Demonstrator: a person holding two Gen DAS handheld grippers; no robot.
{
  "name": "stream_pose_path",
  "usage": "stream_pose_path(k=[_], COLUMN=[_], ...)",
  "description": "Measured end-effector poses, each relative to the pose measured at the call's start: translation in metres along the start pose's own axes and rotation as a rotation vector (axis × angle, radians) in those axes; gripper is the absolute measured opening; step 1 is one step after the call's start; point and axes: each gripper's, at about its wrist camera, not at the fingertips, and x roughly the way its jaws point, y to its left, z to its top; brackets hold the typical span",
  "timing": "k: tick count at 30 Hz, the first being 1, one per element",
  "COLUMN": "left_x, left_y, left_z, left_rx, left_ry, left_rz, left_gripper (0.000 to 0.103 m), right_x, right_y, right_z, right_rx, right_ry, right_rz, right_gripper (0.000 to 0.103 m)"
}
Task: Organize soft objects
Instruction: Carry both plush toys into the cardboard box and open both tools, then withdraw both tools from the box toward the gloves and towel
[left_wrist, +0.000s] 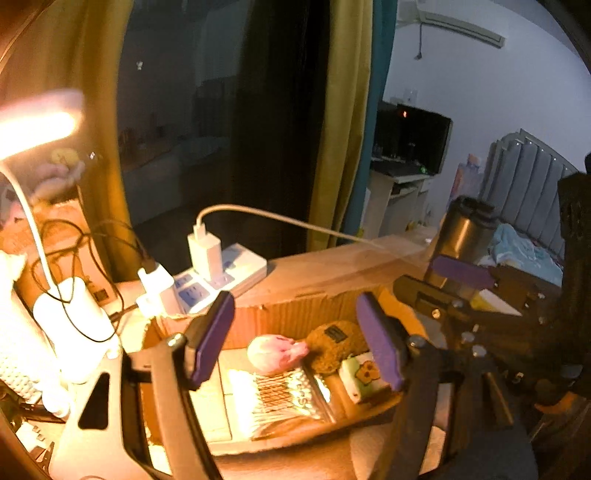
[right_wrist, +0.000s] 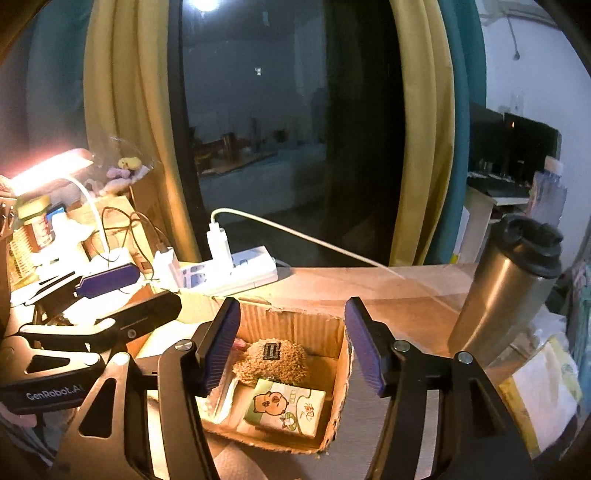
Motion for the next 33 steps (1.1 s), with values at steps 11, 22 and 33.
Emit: stream_pose_path(k=[11,22,33], left_x=[-0.055,-0.106,-0.133], left_y=[0.002,0.003,0.015], left_z=[-0.001,-0.016,-0.047], left_rx=[-0.018,-0.014,-0.024], left_ry=[-0.062,-0.112,-0.109], left_rz=[-0.012,-0.016,0.012], left_gripper=[0.070,0.071,0.080], right_x=[-0.051,-0.091,-0.114], right_y=[0.023,0.051,0.064], right_z=[0.002,-0.009,-0.033], right_rx=[-0.023,-0.045,-0.056], right_ry=[-0.048,-0.069,-0.049], right_rz=[-0.020,-0.029,-0.035], right_gripper=[0.062,0.062,0.065])
